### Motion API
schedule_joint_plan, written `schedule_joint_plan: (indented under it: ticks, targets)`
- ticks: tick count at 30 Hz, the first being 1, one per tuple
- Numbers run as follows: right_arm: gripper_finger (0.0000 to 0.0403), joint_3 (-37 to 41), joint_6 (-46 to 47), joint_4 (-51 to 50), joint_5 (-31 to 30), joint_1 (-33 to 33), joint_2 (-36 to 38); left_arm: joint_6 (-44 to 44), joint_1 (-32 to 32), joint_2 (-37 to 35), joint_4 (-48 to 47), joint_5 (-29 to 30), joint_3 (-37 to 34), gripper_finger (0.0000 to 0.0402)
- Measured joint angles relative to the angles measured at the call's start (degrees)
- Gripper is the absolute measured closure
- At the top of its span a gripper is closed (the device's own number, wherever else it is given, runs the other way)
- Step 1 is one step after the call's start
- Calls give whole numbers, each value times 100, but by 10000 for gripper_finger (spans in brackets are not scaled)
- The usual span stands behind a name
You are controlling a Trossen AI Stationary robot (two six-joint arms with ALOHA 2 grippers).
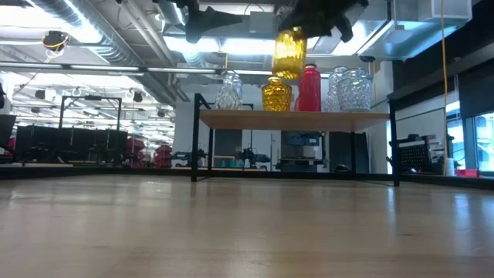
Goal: Sort vases onto shelf
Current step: Put the yellow vase on the shelf aligned with the other yellow vase
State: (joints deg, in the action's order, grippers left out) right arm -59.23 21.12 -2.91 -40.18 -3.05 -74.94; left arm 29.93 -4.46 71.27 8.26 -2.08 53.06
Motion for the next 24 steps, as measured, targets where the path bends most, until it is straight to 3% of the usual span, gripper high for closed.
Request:
schedule_joint_plan:
  ticks: [9,24]
  targets:
    - [307,670,-345,998,-383,46,-131,-4,-3,-10,-12,-9,0,76]
    - [306,622,-304,1339,-32,783,-778,-7,-3,-10,-2,-19,-3,76]
